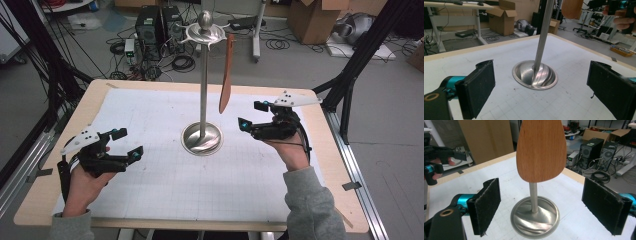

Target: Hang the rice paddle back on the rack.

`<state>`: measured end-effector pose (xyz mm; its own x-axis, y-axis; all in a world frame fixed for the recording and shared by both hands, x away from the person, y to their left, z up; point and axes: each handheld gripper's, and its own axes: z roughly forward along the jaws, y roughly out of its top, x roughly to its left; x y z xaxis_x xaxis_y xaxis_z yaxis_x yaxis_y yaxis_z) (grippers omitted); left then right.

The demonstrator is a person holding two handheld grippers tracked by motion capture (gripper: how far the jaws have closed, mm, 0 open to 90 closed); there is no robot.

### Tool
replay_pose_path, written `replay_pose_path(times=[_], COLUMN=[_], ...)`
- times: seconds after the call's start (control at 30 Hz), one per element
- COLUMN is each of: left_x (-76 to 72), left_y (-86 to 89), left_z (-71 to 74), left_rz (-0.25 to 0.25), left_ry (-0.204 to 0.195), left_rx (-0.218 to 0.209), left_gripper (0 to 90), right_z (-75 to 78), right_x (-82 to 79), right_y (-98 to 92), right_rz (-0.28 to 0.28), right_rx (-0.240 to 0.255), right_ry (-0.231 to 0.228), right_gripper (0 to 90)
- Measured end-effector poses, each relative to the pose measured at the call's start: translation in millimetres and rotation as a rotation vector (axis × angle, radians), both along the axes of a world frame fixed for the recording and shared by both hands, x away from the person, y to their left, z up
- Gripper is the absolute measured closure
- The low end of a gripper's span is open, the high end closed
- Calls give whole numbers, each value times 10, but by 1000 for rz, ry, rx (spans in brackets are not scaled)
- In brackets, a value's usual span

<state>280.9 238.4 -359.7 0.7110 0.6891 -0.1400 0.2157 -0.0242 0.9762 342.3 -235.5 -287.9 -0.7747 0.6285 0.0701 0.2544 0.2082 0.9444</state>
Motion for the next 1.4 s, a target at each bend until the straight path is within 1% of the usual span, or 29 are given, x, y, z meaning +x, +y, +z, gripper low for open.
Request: replay_pose_path(times=[0.03,0.1,0.13,0.17,0.23,0.37,0.57,0.77,0.8,0.9,0.97,1.0,1.07,1.1,1.3,1.4], left_x=[-2,-2,-2,-1,1,4,19,29,31,35,39,42,45,46,52,60], left_y=[-2,-3,-3,-3,-5,-14,-22,-22,-23,-20,-17,-14,-9,-9,1,11], left_z=[-2,-12,-12,-16,-23,-30,-61,-84,-88,-102,-115,-120,-130,-134,-156,-176], left_rz=[4,6,6,6,9,9,12,14,16,18,22,22,22,24,27,28], left_ry=[-1,0,0,1,0,2,9,11,11,13,14,15,19,20,21,23], left_rx=[-1,-1,-1,0,1,3,7,10,9,8,6,8,9,6,5,5], left_gripper=[83,83,83,83,83,83,83,83,83,83,83,83,83,83,83,83], right_z=[0,-67,-67,-118,-144,-258,-407,-528,-562,-598,-656,-656,-715,-715,-825,-874], right_x=[0,-49,-49,-83,-94,-151,-230,-310,-342,-369,-398,-398,-425,-425,-471,-491], right_y=[0,-62,-62,-107,-133,-240,-377,-483,-516,-548,-604,-604,-665,-665,-808,-886], right_rz=[0,-19,-19,-31,-34,-55,-91,-113,-122,-132,-149,-149,-174,-174,-232,-256], right_rx=[0,-1,-1,-2,1,14,21,11,12,13,11,11,11,11,39,49], right_ry=[0,-1,-1,1,-1,8,21,14,10,11,5,5,11,11,22,20], right_gripper=[142,142,142,142,142,142,142,141,141,141,141,141,141,141,141,141])
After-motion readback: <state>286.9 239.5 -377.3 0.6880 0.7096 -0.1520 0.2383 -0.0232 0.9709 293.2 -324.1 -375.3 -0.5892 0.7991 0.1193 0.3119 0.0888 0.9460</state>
